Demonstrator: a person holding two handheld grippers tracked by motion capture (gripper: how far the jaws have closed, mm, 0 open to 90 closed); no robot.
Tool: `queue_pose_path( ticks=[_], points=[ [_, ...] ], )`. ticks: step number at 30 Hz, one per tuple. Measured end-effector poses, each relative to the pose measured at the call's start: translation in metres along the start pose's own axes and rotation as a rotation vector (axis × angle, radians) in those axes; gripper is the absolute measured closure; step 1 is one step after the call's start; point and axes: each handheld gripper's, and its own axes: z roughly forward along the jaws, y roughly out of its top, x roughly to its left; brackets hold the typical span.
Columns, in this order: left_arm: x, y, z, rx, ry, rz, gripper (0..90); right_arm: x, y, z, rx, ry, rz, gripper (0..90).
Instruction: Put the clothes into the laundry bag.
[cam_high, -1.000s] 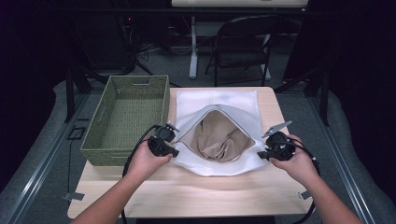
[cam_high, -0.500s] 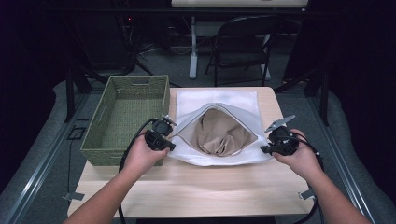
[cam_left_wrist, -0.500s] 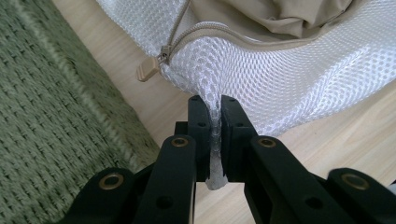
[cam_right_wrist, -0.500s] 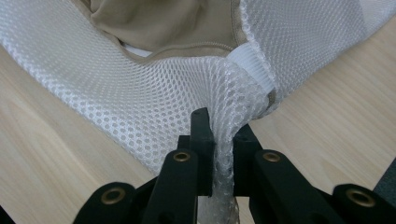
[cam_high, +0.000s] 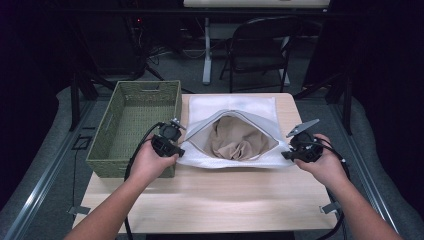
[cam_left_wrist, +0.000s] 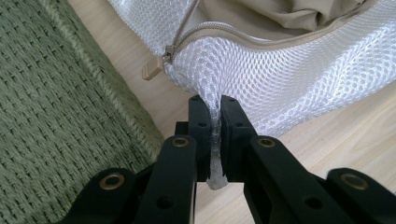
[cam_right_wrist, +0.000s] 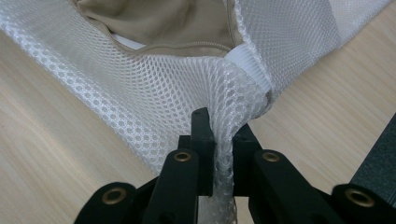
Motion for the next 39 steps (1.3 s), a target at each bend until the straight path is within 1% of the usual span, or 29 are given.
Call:
queue_pose_path(
  ticks=[3, 6, 10, 15, 18, 21, 24, 26, 28, 31, 32, 37, 39],
  points=[
    [0.000, 0.001, -0.002, 0.002, 0.000, 0.003, 84.5, 0.000, 0.001, -0.001, 0.005, 0.000, -0.004, 83.5],
    [0.000, 0.004, -0.004, -0.002, 0.007, 0.008, 84.6, 0.000, 0.002, -0.002, -0.003, -0.006, -0.004, 83.5],
    [0.001, 0.007, -0.006, -0.004, 0.007, 0.004, 84.6, -0.002, 0.004, -0.003, -0.005, -0.002, -0.009, 83.6],
    [0.003, 0.011, -0.009, -0.009, 0.015, -0.004, 84.7, -0.002, 0.008, -0.006, -0.010, -0.010, -0.007, 83.6],
    [0.004, 0.014, -0.011, -0.012, 0.020, -0.004, 84.7, -0.002, 0.012, -0.008, -0.007, -0.017, -0.021, 83.6],
    [0.006, 0.016, -0.012, -0.014, 0.019, -0.006, 84.7, -0.003, 0.015, -0.009, -0.006, -0.021, -0.022, 83.6],
    [0.008, 0.018, -0.013, -0.010, 0.021, -0.009, 84.7, -0.006, 0.019, -0.010, -0.011, -0.019, -0.019, 83.6],
    [0.010, 0.020, -0.014, -0.009, 0.023, -0.013, 84.7, -0.006, 0.021, -0.011, -0.015, -0.025, -0.013, 83.6],
    [0.011, 0.022, -0.015, 0.000, 0.021, -0.018, 84.7, -0.007, 0.023, -0.013, -0.013, -0.023, -0.010, 83.6],
    [0.012, 0.026, -0.017, -0.001, 0.019, -0.025, 84.7, -0.009, 0.026, -0.014, -0.013, -0.022, -0.014, 83.6],
    [0.013, 0.027, -0.017, -0.001, 0.018, -0.025, 84.7, -0.009, 0.027, -0.014, -0.006, -0.021, -0.013, 83.6],
    [0.014, 0.033, -0.020, -0.003, 0.032, -0.028, 84.6, -0.014, 0.033, -0.016, -0.006, -0.019, -0.004, 83.6],
    [0.014, 0.035, -0.021, -0.006, 0.036, -0.029, 84.7, -0.016, 0.035, -0.017, -0.017, -0.018, 0.002, 83.6]
  ],
)
